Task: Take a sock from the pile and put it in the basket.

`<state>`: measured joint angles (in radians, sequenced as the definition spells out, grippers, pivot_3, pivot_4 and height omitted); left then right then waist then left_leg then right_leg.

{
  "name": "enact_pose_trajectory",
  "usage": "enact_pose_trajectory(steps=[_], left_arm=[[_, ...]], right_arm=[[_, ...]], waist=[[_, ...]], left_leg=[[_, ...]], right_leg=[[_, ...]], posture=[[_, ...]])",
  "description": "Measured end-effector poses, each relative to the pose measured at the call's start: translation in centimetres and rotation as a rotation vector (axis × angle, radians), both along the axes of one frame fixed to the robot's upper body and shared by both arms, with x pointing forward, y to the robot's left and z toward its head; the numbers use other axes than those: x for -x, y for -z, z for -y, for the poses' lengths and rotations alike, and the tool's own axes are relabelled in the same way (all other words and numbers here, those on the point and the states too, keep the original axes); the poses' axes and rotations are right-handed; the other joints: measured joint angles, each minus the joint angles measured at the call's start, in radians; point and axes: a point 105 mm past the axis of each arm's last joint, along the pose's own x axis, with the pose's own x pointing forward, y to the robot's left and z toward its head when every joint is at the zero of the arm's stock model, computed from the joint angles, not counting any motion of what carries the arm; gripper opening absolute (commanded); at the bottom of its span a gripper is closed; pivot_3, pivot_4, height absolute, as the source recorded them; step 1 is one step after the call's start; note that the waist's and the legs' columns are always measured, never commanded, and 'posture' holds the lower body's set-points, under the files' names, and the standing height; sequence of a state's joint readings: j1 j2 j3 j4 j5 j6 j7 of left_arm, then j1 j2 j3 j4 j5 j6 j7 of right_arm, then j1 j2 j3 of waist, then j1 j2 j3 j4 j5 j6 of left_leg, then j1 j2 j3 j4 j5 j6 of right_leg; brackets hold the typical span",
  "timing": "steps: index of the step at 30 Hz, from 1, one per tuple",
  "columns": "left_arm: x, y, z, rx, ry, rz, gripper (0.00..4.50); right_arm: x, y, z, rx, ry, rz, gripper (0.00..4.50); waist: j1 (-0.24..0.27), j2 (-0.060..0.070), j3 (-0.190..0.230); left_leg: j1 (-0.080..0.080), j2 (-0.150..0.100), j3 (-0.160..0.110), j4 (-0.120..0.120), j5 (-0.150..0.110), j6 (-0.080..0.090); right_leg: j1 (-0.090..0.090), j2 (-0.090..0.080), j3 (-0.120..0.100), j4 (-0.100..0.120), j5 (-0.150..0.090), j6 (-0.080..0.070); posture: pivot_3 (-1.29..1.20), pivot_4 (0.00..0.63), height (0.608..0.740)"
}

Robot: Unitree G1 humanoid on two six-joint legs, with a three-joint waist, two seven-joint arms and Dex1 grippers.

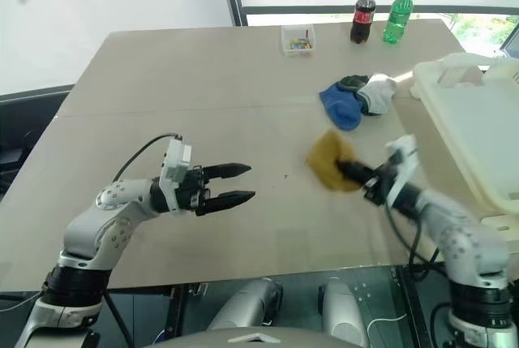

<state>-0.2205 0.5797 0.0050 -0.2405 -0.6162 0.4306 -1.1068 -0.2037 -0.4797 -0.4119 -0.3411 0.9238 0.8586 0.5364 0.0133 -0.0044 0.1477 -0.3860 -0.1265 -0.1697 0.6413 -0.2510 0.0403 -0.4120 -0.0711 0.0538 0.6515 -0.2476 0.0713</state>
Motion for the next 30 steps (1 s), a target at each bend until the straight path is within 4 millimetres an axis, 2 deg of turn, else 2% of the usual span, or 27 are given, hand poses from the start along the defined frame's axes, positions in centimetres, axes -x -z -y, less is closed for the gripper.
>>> enact_pose_trajectory(steps=[1, 2, 6, 8, 9, 12, 15, 18, 21, 25, 27, 28, 30], left_arm=[[-0.1, -0.1, 0.1, 0.003, 0.000, 0.003, 3.30], [-0.3, -0.6, 0.5, 0.018, -0.001, 0.018, 3.30], [-0.6, -0.9, 1.4, 0.042, 0.005, 0.027, 3.30], [-0.6, -0.7, 1.6, 0.047, 0.004, 0.022, 3.30], [-0.7, -0.7, 1.6, 0.049, 0.003, 0.020, 3.30], [-0.9, -0.7, 1.7, 0.054, -0.004, 0.019, 3.30], [-1.0, -0.8, 1.8, 0.056, -0.004, 0.026, 3.30], [-1.0, -1.7, 2.4, 0.079, 0.023, 0.072, 3.30], [-1.0, -2.6, 2.8, 0.090, 0.048, 0.118, 3.30], [-1.0, -3.3, 3.2, 0.108, 0.061, 0.156, 3.30], [-1.0, -3.3, 3.3, 0.109, 0.060, 0.161, 3.30], [-1.0, -3.3, 3.3, 0.110, 0.061, 0.162, 3.30], [-1.0, -3.3, 3.5, 0.119, 0.061, 0.164, 3.30]], right_arm=[[-0.2, -0.5, 0.5, -0.005, 0.020, 0.011, 0.02], [-1.1, -3.3, 3.2, -0.013, 0.129, 0.075, 0.02], [-2.3, -8.5, 9.5, -0.015, 0.385, 0.163, 0.02], [-2.5, -10.5, 13.8, 0.038, 0.544, 0.148, 0.02], [-2.6, -10.6, 15.7, 0.063, 0.613, 0.103, 0.02], [-2.8, -9.0, 18.8, 0.097, 0.699, -0.044, 0.02], [-3.6, -6.4, 19.5, 0.128, 0.668, -0.186, 0.02], [-4.9, -3.3, 19.7, 0.157, 0.633, -0.321, 0.02], [-5.6, -0.3, 21.6, 0.218, 0.701, -0.418, 0.02], [-6.2, 0.2, 21.9, 0.251, 0.705, -0.418, 0.02], [-6.4, 0.3, 22.0, 0.261, 0.701, -0.415, 0.90], [-6.5, 0.3, 22.0, 0.263, 0.701, -0.415, 1.12], [-6.5, 0.3, 21.9, 0.259, 0.693, -0.418, 1.90]], waist=[[0.000, 0.000, 0.000], [0.001, 0.001, 0.001], [0.001, 0.003, 0.003], [0.001, 0.003, 0.004], [0.001, 0.003, 0.004], [-0.002, 0.003, 0.004], [-0.014, 0.003, 0.004], [-0.024, 0.003, 0.004], [-0.025, 0.003, 0.004], [-0.026, 0.003, 0.005], [-0.026, 0.002, 0.005], [-0.026, 0.002, 0.005], [-0.026, 0.002, 0.005]], left_leg=[[0.000, 0.000, 0.000, 0.000, 0.000, 0.000], [0.000, 0.000, 0.000, 0.000, 0.000, 0.000], [0.000, -0.001, 0.001, -0.001, 0.002, -0.003], [-0.001, -0.001, 0.000, -0.003, 0.003, -0.004], [-0.001, -0.001, 0.000, -0.003, 0.003, -0.004], [-0.002, -0.001, 0.002, -0.004, 0.003, -0.003], [-0.001, 0.000, 0.007, -0.004, 0.002, -0.002], [-0.001, 0.000, 0.009, -0.004, 0.002, -0.002], [0.000, 0.000, 0.011, -0.004, 0.001, -0.001], [0.000, 0.001, 0.014, -0.004, 0.001, 0.000], [0.000, 0.001, 0.014, -0.003, 0.001, 0.000], [0.000, 0.001, 0.015, -0.003, 0.001, 0.000], [0.000, 0.001, 0.015, -0.002, 0.000, 0.000]], right_leg=[[0.000, 0.000, 0.000, 0.000, 0.000, 0.000], [0.000, 0.000, 0.000, 0.000, 0.000, 0.000], [0.000, -0.001, 0.000, -0.001, 0.000, 0.000], [0.000, -0.001, -0.001, -0.004, 0.000, 0.000], [0.000, -0.001, -0.001, -0.005, 0.000, 0.000], [0.000, -0.001, 0.001, -0.006, 0.000, 0.000], [-0.001, -0.001, 0.004, -0.007, 0.000, 0.000], [-0.001, -0.001, 0.006, -0.007, 0.000, 0.000], [-0.001, 0.000, 0.008, -0.006, 0.000, 0.000], [-0.001, 0.000, 0.010, -0.007, 0.000, 0.001], [-0.001, 0.000, 0.011, -0.007, 0.000, 0.001], [-0.001, 0.000, 0.011, -0.007, 0.000, 0.001], [-0.001, 0.001, 0.011, -0.006, 0.001, 0.001]], posture=[[0.00, 0.150, 0.740], [0.00, 0.150, 0.740], [0.00, 0.150, 0.740], [0.00, 0.150, 0.740], [0.00, 0.150, 0.740], [0.00, 0.150, 0.740], [0.00, 0.150, 0.740], [0.00, 0.150, 0.740], [0.00, 0.150, 0.740], [0.00, 0.150, 0.740], [0.00, 0.150, 0.740], [0.00, 0.150, 0.740], [0.00, 0.150, 0.740]])
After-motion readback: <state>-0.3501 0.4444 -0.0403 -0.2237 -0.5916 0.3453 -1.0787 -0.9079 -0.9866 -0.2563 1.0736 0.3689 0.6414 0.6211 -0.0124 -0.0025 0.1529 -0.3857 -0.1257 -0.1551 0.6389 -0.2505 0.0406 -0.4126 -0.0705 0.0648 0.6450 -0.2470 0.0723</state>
